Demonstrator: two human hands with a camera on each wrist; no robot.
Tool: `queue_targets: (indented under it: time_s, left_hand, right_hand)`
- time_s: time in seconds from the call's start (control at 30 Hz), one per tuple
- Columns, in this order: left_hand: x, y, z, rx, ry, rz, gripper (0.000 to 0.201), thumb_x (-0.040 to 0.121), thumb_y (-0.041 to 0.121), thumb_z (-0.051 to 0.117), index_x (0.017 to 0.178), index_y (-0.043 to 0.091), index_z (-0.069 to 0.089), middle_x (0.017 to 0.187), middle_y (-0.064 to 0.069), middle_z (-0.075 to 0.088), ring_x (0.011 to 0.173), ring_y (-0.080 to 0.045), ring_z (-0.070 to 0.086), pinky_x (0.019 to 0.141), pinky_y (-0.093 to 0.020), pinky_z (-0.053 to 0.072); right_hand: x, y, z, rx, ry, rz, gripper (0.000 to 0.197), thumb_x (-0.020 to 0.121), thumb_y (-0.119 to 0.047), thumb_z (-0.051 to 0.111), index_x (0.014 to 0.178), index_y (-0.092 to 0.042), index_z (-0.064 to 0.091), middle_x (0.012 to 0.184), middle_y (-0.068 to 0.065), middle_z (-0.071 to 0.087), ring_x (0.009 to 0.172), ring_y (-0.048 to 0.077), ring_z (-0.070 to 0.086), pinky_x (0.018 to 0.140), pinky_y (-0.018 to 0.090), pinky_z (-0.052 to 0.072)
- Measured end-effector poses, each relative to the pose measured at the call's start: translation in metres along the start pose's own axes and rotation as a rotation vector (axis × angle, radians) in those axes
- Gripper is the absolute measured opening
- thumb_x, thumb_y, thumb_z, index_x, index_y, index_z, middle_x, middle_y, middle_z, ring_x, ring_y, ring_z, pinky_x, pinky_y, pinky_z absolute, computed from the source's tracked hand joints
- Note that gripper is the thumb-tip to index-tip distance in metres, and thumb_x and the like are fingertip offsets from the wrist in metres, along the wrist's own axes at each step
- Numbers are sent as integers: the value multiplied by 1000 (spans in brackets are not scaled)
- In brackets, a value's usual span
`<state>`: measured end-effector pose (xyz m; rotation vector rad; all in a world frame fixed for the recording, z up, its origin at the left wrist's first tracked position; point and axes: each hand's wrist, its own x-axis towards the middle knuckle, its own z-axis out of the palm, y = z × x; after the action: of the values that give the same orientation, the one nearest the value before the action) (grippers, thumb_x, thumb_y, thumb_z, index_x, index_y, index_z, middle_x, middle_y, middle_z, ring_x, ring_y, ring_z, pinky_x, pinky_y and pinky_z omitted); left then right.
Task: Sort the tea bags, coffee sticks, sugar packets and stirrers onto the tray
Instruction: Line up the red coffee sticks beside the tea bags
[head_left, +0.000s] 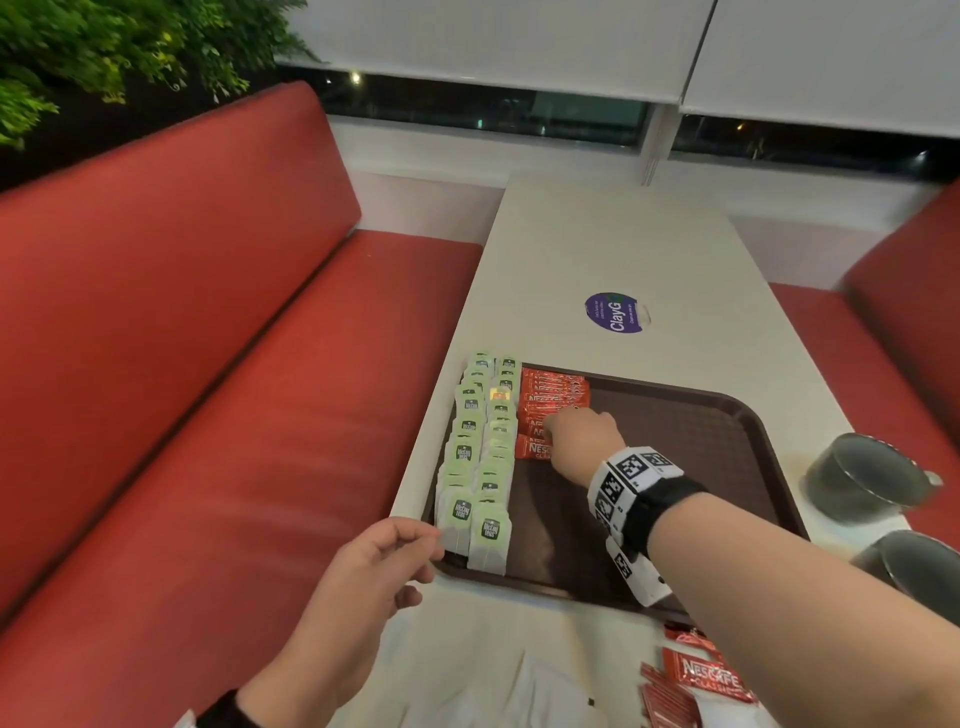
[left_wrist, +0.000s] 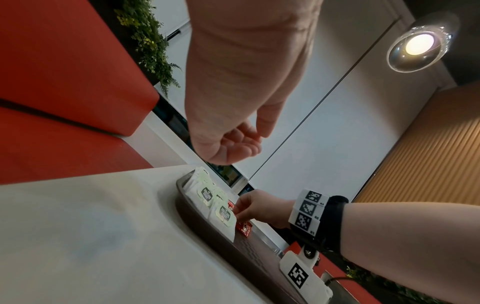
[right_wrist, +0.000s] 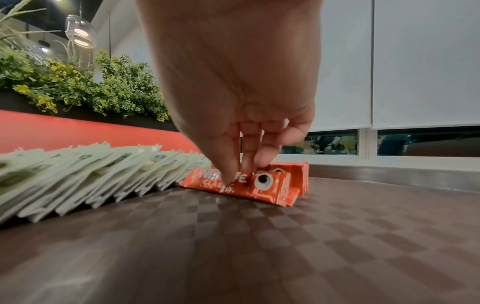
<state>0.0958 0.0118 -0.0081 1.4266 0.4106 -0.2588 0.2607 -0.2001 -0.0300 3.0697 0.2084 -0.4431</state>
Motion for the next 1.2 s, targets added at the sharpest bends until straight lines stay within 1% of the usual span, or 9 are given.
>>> queue_targets:
  time_s: [0.17,0.3,0.5,0.57,0.7,0.87,0.97,1.03,1.2]
  left_hand:
    - [-4,3,-1,11,11,1,11,89,4,57,82,6,65,72,1,64,64,-12,51,59,-25,39]
    - [-11,7,2,38,8,8,11,90,4,56,84,6,65,70,2,65,65,-13,51,61,-26,38]
    - [-23,9,5,61,-7,7,10,91,5,55,86,5,64,73,0,64,68,-15,50,62,-29,38]
    - [-28,7,8,70,-13,4,10,91,5,55,88,5,64,75,-2,64,68,-15,50,62,-29,38]
    - [-34,1,15,97,-39,6,9,91,5,55,91,3,64,80,-6,63,69,-16,49,62,-29,37]
    - [-43,-11,29,148,-100,-5,11,91,6,54,94,0,63,84,-8,61,70,-17,49,64,-30,37]
    - [-49,-18,45,206,-141,-19,11,91,7,56,92,0,64,86,-9,61,72,-19,50,64,-31,39]
    - [-53,-23,61,236,-170,-22,11,91,7,56,93,0,64,85,-8,62,73,-19,51,64,-31,40]
    - [-71,-36,105,374,-276,12,9,90,10,59,87,6,68,83,-8,66,76,-21,54,66,-31,43]
  right_hand:
    - [-5,-4,-1,4,17,5,26,88,-7,46,107,-17,59,108,4,62,103,26,57,92,37,38]
    - [-23,1,-12,117,148,-9,18,90,-13,48,102,-17,61,105,3,61,101,25,57,89,37,38]
    - [-93,41,-22,394,238,-30,10,91,-23,53,95,-22,62,99,-3,62,95,21,59,90,38,45]
    - [-125,59,-22,474,257,-7,6,91,-22,56,90,-25,62,94,-7,61,92,16,59,85,32,46]
    - [-197,101,-14,613,338,134,5,89,-21,62,89,-23,66,85,-11,64,82,8,57,72,22,39]
    - [-291,162,23,716,391,445,8,86,-17,66,83,-25,65,78,-9,65,71,10,59,59,16,39]
    - [-332,184,51,657,325,564,12,84,-18,68,85,-28,62,81,-13,63,73,5,55,60,16,36]
    - [-349,193,68,623,272,643,11,85,-19,67,92,-27,64,93,-9,63,80,9,55,67,21,39]
    - [-366,201,96,505,115,737,46,81,-36,66,125,-25,58,126,0,56,102,23,58,89,37,49]
